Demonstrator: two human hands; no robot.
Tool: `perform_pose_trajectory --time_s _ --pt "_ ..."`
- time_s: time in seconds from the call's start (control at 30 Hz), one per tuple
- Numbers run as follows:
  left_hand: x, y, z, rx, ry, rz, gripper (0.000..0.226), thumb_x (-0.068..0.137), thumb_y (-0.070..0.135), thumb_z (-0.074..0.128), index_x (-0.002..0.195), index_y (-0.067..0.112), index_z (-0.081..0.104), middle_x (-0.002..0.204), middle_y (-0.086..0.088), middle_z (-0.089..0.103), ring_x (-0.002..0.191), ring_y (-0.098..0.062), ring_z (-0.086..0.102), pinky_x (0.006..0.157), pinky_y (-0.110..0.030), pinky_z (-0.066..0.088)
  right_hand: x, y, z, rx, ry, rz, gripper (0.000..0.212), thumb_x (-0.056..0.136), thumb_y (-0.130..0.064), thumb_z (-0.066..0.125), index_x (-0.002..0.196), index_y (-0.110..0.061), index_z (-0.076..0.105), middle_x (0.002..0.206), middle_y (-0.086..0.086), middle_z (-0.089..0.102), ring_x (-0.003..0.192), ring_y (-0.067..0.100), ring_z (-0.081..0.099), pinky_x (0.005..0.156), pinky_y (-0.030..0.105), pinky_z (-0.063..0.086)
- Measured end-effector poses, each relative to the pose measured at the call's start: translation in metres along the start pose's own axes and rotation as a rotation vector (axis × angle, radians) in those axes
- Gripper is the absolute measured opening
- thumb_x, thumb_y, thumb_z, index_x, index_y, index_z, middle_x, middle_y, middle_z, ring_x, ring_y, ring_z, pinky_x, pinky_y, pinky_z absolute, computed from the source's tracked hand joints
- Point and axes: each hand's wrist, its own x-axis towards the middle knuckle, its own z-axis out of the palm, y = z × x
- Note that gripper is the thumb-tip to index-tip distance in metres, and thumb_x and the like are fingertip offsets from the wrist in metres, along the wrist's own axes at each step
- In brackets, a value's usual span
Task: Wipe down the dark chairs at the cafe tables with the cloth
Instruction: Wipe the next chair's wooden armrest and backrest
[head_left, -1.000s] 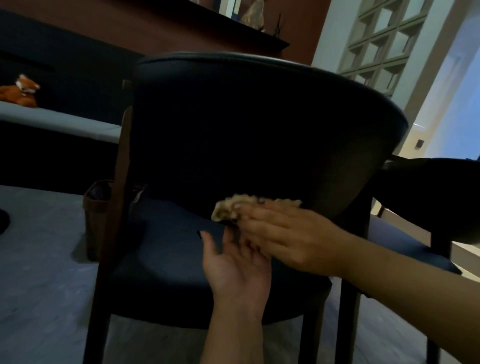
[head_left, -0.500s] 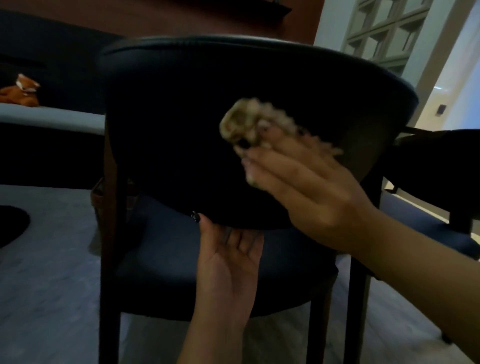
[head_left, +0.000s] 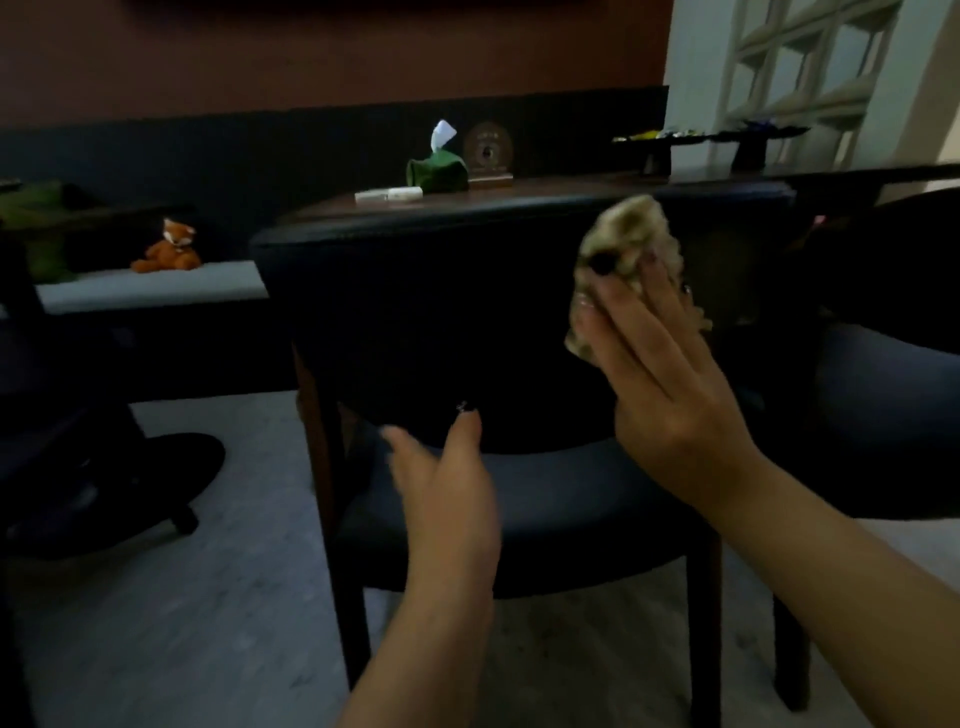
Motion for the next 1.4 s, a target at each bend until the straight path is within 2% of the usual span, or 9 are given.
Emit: perform_pose_trajectory --time_s 0.23,0.33,0.4,0.47,0.53,0.97,1.1,1.27,1.4 --pt "-0.029 0.053 0.057 0.712 0.148 1.035 0.091 0.090 0.040 0.050 0.154 0.008 -0.006 0.158 -0.018 -0.023 0.147 -0.030 -0.023 0.116 -0.056 -0.013 -0.008 0.008 -0.007 0.321 0.198 0.757 0.047 0.092 0.009 0.038 0.139 0.015 0.031 0.148 0.028 0.030 0.140 0.042 0.025 0.114 0.053 0.026" --pt "-0.015 0.076 0.076 1.153 0.157 1.364 0.078 0.092 0.047 0.044 0.154 0.007 0.020 0.159 -0.020 0.006 0.149 -0.036 0.002 0.117 -0.059 0.001 0.003 0.014 -0.005 0.443 0.309 0.950 0.048 0.095 0.003 0.040 0.143 0.007 0.032 0.151 0.019 0.031 0.143 0.028 0.026 0.117 0.043 0.025" --pt "0.001 0.100 0.087 1.299 0.125 1.528 0.061 0.095 0.048 0.040 0.142 0.010 0.047 0.137 -0.017 0.055 0.125 -0.033 0.053 0.103 -0.051 0.039 0.016 0.033 -0.006 0.530 0.377 1.152 0.046 0.098 -0.005 0.039 0.145 -0.004 0.035 0.151 0.009 0.036 0.141 0.017 0.030 0.116 0.033 0.027" --pt "0.013 0.117 0.096 1.362 0.108 1.581 0.047 0.097 0.047 0.039 0.108 0.012 0.069 0.080 -0.006 0.070 0.064 -0.022 0.064 0.056 -0.028 0.046 0.028 0.063 -0.008 0.619 0.428 1.347 0.040 0.099 -0.009 0.039 0.139 -0.009 0.045 0.139 0.005 0.049 0.127 0.012 0.047 0.103 0.016 0.039" --pt "0.018 0.121 0.102 1.392 0.115 1.577 0.045 0.098 0.045 0.040 0.079 0.013 0.065 0.060 -0.001 0.058 0.046 -0.016 0.047 0.047 -0.021 0.027 0.036 0.091 -0.007 0.703 0.466 1.461 0.029 0.099 -0.015 0.041 0.122 -0.011 0.057 0.113 0.002 0.061 0.097 0.005 0.058 0.075 0.006 0.044" --pt "0.016 0.114 0.107 1.366 0.142 1.570 0.047 0.099 0.044 0.043 0.072 0.011 0.063 0.056 -0.003 0.055 0.044 -0.018 0.043 0.049 -0.022 0.022 -0.029 0.150 0.046 0.750 0.259 1.933 0.023 0.091 -0.035 0.051 0.080 -0.019 0.066 0.090 0.005 0.064 0.091 0.024 0.060 0.092 0.046 0.048" --pt "0.018 0.113 0.107 1.348 0.130 1.589 0.047 0.099 0.044 0.042 0.073 0.011 0.063 0.056 -0.004 0.055 0.045 -0.019 0.045 0.049 -0.023 0.023 -0.018 0.152 0.040 0.758 0.349 1.996 0.023 0.096 -0.027 0.049 0.103 -0.013 0.065 0.089 0.006 0.060 0.085 0.023 0.057 0.078 0.034 0.048" --pt "0.019 0.112 0.106 1.327 0.136 1.586 0.047 0.098 0.045 0.042 0.073 0.011 0.063 0.057 -0.004 0.056 0.046 -0.018 0.044 0.051 -0.024 0.023 0.037 0.153 0.019 0.552 0.423 1.521 0.024 0.097 -0.024 0.044 0.101 -0.013 0.065 0.085 -0.004 0.062 0.078 0.007 0.058 0.069 0.023 0.043" --pt "0.017 0.113 0.106 1.285 0.136 1.580 0.046 0.098 0.044 0.043 0.072 0.012 0.063 0.055 -0.002 0.055 0.046 -0.016 0.040 0.051 -0.023 0.022 -0.011 0.119 0.032 0.468 0.306 1.711 0.031 0.102 -0.020 0.039 0.113 -0.002 0.060 0.094 0.004 0.060 0.091 0.018 0.058 0.072 0.017 0.034"
